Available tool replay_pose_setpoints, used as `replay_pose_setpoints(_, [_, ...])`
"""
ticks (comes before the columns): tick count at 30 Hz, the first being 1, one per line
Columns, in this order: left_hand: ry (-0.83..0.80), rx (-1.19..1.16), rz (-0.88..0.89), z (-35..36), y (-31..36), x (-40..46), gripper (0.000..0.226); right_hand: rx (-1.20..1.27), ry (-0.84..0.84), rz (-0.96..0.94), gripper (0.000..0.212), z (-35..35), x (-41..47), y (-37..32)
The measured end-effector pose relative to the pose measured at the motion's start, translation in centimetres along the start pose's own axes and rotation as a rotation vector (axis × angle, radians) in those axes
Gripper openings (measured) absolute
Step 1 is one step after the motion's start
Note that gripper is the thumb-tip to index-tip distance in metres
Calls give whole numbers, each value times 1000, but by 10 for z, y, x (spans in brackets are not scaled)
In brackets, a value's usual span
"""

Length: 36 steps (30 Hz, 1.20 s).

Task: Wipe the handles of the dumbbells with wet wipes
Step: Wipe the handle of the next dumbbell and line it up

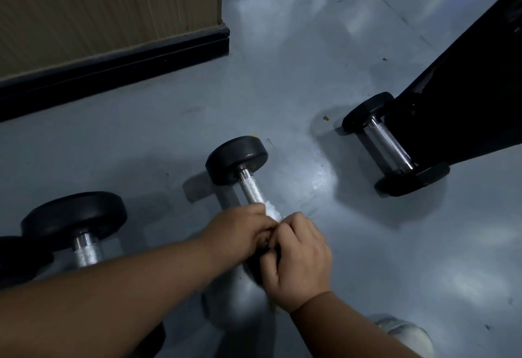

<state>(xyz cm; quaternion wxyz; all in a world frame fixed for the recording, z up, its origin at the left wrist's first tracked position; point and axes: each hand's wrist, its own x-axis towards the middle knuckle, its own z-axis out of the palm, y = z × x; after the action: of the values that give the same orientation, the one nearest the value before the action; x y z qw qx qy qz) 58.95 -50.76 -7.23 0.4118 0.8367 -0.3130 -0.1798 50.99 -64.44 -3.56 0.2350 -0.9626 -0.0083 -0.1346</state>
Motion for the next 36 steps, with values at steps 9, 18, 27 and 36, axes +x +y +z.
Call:
replay_pose_setpoints(9, [33,13,-41,5,1,-4,27,-25,-5,4,10,2,-1,0])
replay_pose_setpoints(18, [266,-75,-159,-16,-26,15,27,-43,-23,18,8,1,-1,-3])
replay_pose_setpoints(27, [256,-16,-137,-23,-33,23,33,-36,-27,29,8,1,-1,0])
replay_pose_setpoints(36, [55,42,-4,0,-16,11,26,-27,-18,24,9,0,0,1])
